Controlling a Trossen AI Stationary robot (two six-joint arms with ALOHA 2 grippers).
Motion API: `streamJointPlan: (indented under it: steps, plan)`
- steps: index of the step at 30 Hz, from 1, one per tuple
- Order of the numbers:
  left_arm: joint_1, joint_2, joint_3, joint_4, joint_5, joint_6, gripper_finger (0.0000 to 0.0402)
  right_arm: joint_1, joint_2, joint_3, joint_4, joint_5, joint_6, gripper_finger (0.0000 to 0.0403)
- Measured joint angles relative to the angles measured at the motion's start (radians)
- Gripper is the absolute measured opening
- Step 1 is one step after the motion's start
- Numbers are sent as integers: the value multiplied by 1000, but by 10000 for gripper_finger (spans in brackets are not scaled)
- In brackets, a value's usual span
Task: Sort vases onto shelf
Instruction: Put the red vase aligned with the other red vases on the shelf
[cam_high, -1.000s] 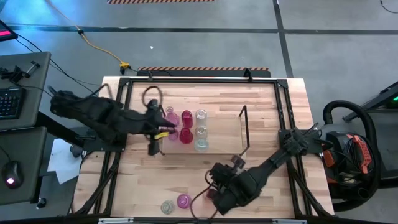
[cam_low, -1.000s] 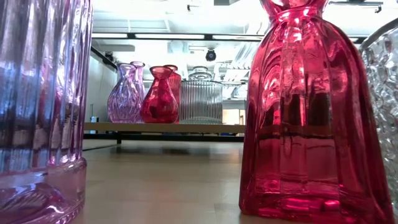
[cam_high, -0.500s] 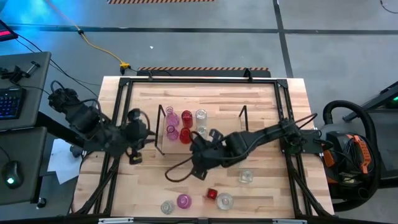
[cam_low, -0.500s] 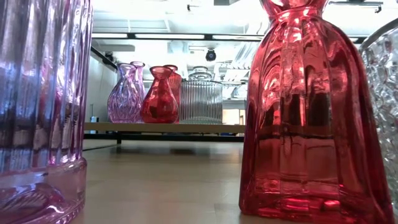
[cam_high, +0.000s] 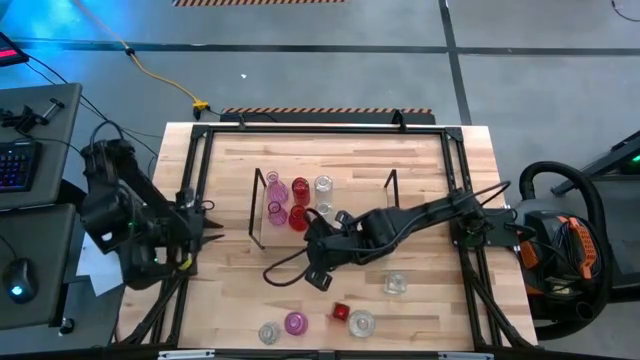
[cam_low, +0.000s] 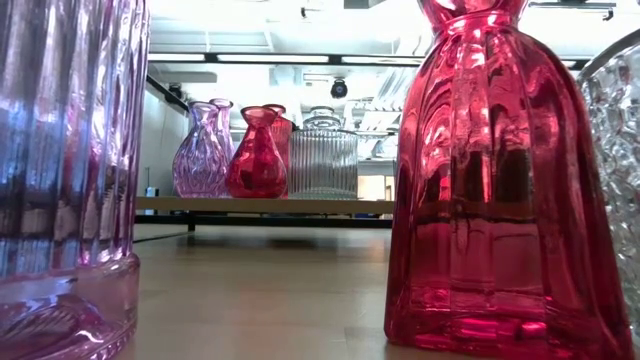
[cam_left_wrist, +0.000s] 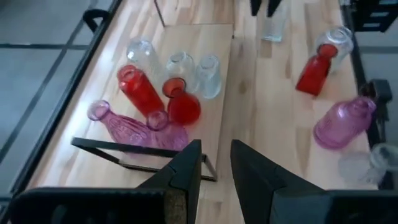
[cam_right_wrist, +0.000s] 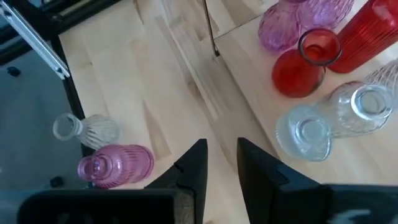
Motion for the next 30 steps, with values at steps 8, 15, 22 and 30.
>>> streamJointPlan:
  steps: [8, 15, 22, 30]
  plan:
    - [-47, -151, -313, 113, -25, -152, 77, 40, 12, 0, -32, -92, 64, 69]
    - [9, -336, -594, 600, 108, 143, 76, 63, 12, 0, -100, -99, 131, 69]
    - [205, -501, -755, 882, 561, 404, 76, 59, 12, 0, -91, -134, 133, 69]
    - [338, -621, -777, 862, 684, 424, 76, 66, 12, 0, -109, -170, 125, 69]
